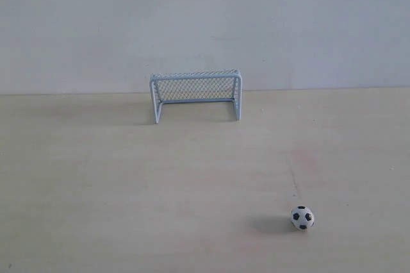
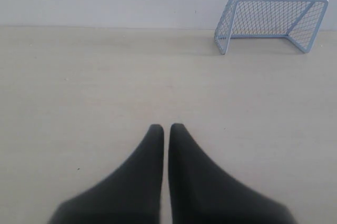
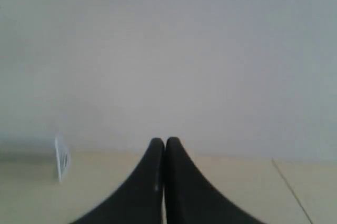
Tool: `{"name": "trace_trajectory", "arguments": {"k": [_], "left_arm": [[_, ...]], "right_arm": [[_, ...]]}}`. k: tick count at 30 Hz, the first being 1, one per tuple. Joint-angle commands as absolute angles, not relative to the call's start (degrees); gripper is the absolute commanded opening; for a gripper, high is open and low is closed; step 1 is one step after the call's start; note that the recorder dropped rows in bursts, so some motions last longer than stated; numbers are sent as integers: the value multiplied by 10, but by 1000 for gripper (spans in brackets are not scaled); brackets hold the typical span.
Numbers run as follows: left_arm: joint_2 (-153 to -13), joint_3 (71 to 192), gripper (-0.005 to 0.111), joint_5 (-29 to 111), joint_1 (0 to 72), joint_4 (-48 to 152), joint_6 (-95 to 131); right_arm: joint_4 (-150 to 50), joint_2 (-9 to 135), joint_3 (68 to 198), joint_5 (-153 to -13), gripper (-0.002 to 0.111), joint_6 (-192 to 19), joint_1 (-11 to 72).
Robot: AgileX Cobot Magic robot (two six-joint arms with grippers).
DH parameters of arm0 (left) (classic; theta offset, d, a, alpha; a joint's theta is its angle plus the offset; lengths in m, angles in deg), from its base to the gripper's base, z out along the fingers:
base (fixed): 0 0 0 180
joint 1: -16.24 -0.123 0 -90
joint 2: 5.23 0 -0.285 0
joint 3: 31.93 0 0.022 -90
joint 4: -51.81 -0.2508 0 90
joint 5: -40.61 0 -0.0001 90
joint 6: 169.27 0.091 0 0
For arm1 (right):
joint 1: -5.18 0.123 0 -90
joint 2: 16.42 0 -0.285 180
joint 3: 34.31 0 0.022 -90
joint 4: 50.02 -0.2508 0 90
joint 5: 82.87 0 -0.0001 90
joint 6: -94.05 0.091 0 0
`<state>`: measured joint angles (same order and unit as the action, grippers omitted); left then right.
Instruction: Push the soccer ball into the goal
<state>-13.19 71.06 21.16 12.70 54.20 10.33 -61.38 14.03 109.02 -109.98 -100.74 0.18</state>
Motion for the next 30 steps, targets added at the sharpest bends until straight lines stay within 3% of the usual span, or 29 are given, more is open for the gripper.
{"name": "trace_trajectory", "arguments": {"k": [1, 9, 21, 30], "left_arm": [[-130, 708, 4, 213, 129, 541, 103], [-130, 708, 4, 213, 129, 541, 103], [-130, 708, 4, 213, 129, 541, 103], [-130, 708, 4, 213, 129, 541, 103]], "right_arm": [[-606, 311, 1192, -1365, 0, -1193, 10], [-585, 502, 1205, -1425, 0, -1527, 56], [-662, 646, 1205, -1410, 0, -1736, 122], [-581, 742, 1205, -1411, 0, -1840, 183]]}}
